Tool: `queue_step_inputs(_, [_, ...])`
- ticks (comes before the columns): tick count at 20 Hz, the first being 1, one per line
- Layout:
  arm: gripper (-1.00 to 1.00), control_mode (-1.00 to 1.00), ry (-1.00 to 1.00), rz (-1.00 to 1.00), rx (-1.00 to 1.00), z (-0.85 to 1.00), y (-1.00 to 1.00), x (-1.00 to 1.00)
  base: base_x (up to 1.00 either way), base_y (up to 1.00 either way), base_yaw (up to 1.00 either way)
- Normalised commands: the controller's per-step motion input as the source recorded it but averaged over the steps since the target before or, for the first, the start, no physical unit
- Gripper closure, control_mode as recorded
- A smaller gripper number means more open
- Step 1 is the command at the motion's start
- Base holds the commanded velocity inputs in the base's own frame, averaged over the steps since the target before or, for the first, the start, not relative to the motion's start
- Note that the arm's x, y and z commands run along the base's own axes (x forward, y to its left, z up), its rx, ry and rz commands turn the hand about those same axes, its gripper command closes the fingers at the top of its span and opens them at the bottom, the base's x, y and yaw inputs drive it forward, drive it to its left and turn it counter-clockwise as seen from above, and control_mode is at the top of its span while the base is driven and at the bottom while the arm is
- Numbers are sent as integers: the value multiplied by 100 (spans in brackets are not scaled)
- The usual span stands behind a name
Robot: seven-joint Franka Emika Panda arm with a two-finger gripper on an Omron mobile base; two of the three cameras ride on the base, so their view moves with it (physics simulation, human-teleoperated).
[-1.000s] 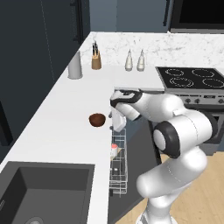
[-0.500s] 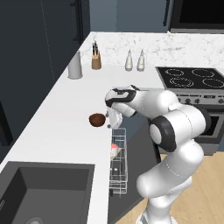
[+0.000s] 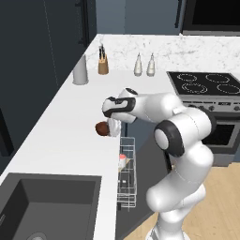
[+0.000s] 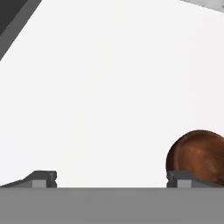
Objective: Pick up the cup and bowl from the counter, place them in the dishwasher, and close the dishwasher door.
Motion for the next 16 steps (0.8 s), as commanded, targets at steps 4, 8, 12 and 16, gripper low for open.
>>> queue_step_inputs(4, [-100, -100, 14, -21, 0, -5, 37, 11, 0, 0, 0])
queue_step_inputs(8, [-100, -100, 14, -26, 0, -8, 30, 7, 0, 0, 0])
queue_step_inputs(12, [-100, -100, 8, -30, 0, -20, 2, 6, 0, 0, 0])
queue_step_inputs(16, [-100, -100, 7, -24, 0, -13, 0, 9, 0, 0, 0])
